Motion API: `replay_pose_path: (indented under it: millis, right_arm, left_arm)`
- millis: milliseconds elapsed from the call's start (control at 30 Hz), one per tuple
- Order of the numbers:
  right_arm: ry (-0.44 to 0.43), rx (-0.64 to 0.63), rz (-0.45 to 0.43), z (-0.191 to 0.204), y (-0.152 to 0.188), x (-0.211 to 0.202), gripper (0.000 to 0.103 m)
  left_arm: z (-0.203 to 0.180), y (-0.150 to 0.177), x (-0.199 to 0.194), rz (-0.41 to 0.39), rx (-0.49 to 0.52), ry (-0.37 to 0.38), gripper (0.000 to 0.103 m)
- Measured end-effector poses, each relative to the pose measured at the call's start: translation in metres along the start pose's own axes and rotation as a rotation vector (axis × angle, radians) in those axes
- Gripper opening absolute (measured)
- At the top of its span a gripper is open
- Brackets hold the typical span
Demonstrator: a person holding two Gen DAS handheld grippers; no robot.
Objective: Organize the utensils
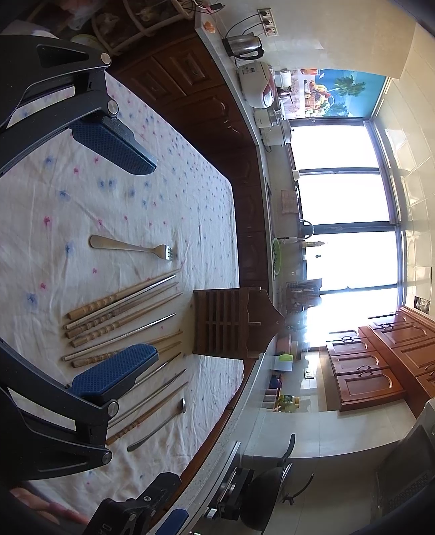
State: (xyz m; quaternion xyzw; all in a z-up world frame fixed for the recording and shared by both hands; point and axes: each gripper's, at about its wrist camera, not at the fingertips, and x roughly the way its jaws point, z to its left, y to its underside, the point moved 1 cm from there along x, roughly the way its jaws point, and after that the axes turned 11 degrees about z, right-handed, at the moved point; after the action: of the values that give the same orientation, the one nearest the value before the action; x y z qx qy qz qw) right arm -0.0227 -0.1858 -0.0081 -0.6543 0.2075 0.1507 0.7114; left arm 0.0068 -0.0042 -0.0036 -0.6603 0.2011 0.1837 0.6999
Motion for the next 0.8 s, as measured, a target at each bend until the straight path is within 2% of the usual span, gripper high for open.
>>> replay_pose_path:
  millis: [800]
  right_arm:
    - [-0.006, -0.010, -0.010, -0.0002, -0.0010, -0.0072, 0.103]
  left_arm:
    - [-0.0023, 0.0008, -0.0053, -0.014, 0.014, 0.012, 0.103]
